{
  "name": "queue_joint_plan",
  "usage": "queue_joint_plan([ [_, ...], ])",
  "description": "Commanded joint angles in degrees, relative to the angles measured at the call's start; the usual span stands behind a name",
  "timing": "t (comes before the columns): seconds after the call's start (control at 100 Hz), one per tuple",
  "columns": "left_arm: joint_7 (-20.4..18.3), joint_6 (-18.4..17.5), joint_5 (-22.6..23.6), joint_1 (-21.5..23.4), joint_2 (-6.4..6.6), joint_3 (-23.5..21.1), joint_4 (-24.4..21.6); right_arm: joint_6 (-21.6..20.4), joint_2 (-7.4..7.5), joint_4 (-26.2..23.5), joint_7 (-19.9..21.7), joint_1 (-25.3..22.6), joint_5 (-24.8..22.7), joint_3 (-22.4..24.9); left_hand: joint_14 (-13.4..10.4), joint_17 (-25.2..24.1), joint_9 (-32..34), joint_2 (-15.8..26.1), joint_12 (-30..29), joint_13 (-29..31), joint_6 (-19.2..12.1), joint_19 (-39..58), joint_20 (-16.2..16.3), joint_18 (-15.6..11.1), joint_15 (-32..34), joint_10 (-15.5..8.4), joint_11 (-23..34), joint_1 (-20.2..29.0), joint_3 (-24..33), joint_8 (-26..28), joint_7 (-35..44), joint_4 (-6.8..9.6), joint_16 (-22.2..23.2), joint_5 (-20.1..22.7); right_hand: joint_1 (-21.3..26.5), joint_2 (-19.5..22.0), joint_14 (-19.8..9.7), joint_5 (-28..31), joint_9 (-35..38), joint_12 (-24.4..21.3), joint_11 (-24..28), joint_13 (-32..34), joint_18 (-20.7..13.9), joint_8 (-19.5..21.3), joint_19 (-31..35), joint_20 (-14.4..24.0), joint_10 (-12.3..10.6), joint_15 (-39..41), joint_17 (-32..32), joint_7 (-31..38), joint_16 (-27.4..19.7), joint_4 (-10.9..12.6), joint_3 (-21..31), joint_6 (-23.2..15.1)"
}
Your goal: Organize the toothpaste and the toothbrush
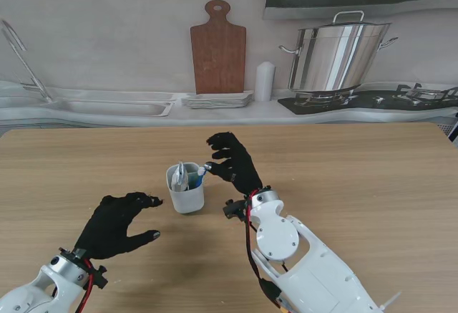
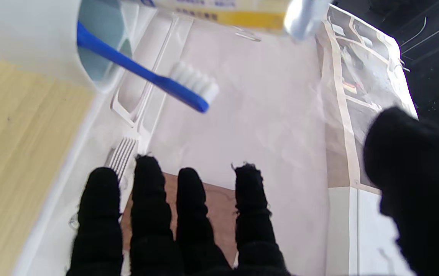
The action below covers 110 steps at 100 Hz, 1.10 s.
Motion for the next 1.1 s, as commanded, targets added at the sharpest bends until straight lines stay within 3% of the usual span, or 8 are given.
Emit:
queue_joint_plan([
  [0.0, -0.70, -0.55, -0.14, 0.54, -0.35, 0.39, -1.03, 0.76, 0.97, -2.16, 0.64, -1.82, -0.44, 0.85, 0.19, -0.89, -1.36, 1.50, -1.46, -1.31, 0.68, -0.49, 0.05, 0.56, -1.00, -0.18, -1.28, 0.34, -0.42, -0.11, -0.25, 0.18, -0.58, -2.51, -1.61, 4.28, 0.17, -4.08, -3.12, -1.27, -0.67, -2.58, -1.45, -1.00, -1.82, -1.29, 0.77, -2.25, -1.57, -0.20, -2.13, 0.55, -3.02, 0.77],
  [0.28, 0.21, -1.14, -0.52, 1.06, -0.51, 1.44, -1.71, 1.70, 4.61, -11.84, 5.02, -9.46, -5.39, 7.06, -1.28, -1.15, -1.31, 1.38, -2.14, -0.65, 1.56, -2.54, -1.32, 0.06, -2.96, -0.38, -1.96, 0.40, -0.23, -0.28, -0.26, 0.25, -2.65, -2.59, -1.26, 12.21, -0.54, -6.76, -6.83, -3.26, -3.57, -6.38, -2.72, -3.51, -7.63, -6.53, 1.74, -7.89, -5.34, -1.31, -6.29, 3.02, -9.09, 3.17],
  [0.4, 0.44, -1.35, -0.38, 1.29, -0.51, 1.72, -1.89, -0.67, 6.12, -14.10, 7.16, -12.79, -8.67, 9.76, -1.44, -1.56, -0.09, 1.20, -3.95, -0.34, 3.91, -6.14, -5.72, -3.93, -4.65, -0.23, -2.86, 0.24, 0.53, -1.06, -0.33, 0.19, -6.09, -2.00, -0.98, 13.19, 0.06, -5.04, -6.26, -3.52, -4.00, -6.21, -3.08, -4.26, -7.71, -7.51, 2.87, -8.21, -5.57, -2.50, -6.58, 3.58, -10.34, 5.48],
  [0.47, 0.80, -1.20, -0.30, 1.33, -0.54, 2.01, -1.85, -2.04, 6.72, -14.84, 7.90, -14.76, -10.04, 11.18, -2.05, -3.61, 0.55, 0.96, -5.63, -1.69, 5.24, -7.52, -10.77, -6.36, -5.66, 0.14, -3.34, -0.11, 1.55, -1.73, -0.82, -0.09, -9.71, -1.48, -0.36, 13.95, 0.59, -3.07, -5.26, -3.80, -4.75, -5.72, -2.52, -4.60, -7.55, -8.00, 3.47, -8.43, -5.35, -3.32, -6.75, 4.14, -10.83, 6.39],
  [0.57, 1.39, -0.86, -0.07, 1.21, -0.57, 2.48, -1.69, -5.24, 7.79, -14.68, 9.18, -16.80, -14.12, 13.13, -3.11, -5.92, 0.77, 0.83, -6.73, -4.39, 6.81, -9.55, -12.69, -9.44, -6.87, 0.74, -4.16, -0.25, 2.22, -2.30, -1.89, -0.24, -12.87, -0.85, 0.68, 14.66, 1.62, -0.24, -3.39, -4.05, -5.67, -4.77, -1.25, -4.79, -7.56, -8.56, 4.03, -8.76, -4.77, -4.35, -6.98, 4.93, -11.11, 7.10],
  [0.81, 0.93, -0.10, -0.73, 0.24, -0.50, 3.93, -0.72, -12.32, 9.76, -12.80, 10.26, -20.46, -24.67, 17.18, -4.26, -9.16, 0.60, 0.72, -7.68, -7.74, 8.75, -12.73, -14.99, -13.38, -4.79, 1.56, -5.59, -0.60, 3.25, -3.36, -4.05, -0.50, -17.84, 0.13, 0.45, 13.74, 2.47, 2.96, 0.31, -4.21, -6.67, -2.03, 0.04, -4.89, -6.92, -8.56, 4.52, -8.59, -3.23, -5.46, -6.98, 5.15, -10.52, 7.76],
  [0.99, 0.42, 0.64, -1.59, -1.02, -0.45, 5.53, 0.42, -11.51, 10.26, -13.62, 12.01, -23.35, -24.58, 19.45, -4.64, -9.80, 0.26, 0.67, -8.03, -9.15, 9.73, -12.38, -14.95, -14.83, -3.65, 1.79, -6.23, -0.83, 3.61, -4.14, -5.58, -0.60, -19.15, 0.76, 0.34, 13.15, 2.99, 4.67, 2.31, -4.33, -7.78, -0.35, 0.31, -5.03, -6.78, -8.59, 4.90, -9.02, -2.24, -6.60, -7.15, 5.05, -10.09, 8.29],
  [1.09, 0.50, 1.12, -1.83, -1.34, -0.46, 6.34, 0.78, -8.35, 10.25, -15.27, 12.88, -25.60, -22.79, 20.56, -4.55, -9.79, 0.58, 0.65, -8.09, -9.11, 10.09, -12.09, -14.88, -14.74, -3.20, 1.91, -6.27, -0.93, 3.75, -4.47, -6.21, -0.66, -19.58, 1.38, 1.61, 12.38, 6.02, 9.86, 9.23, -4.20, -8.42, 4.89, 3.74, -4.99, -5.14, -7.84, 6.28, -6.53, 0.88, -7.50, -5.97, 5.20, -9.12, 8.85],
])
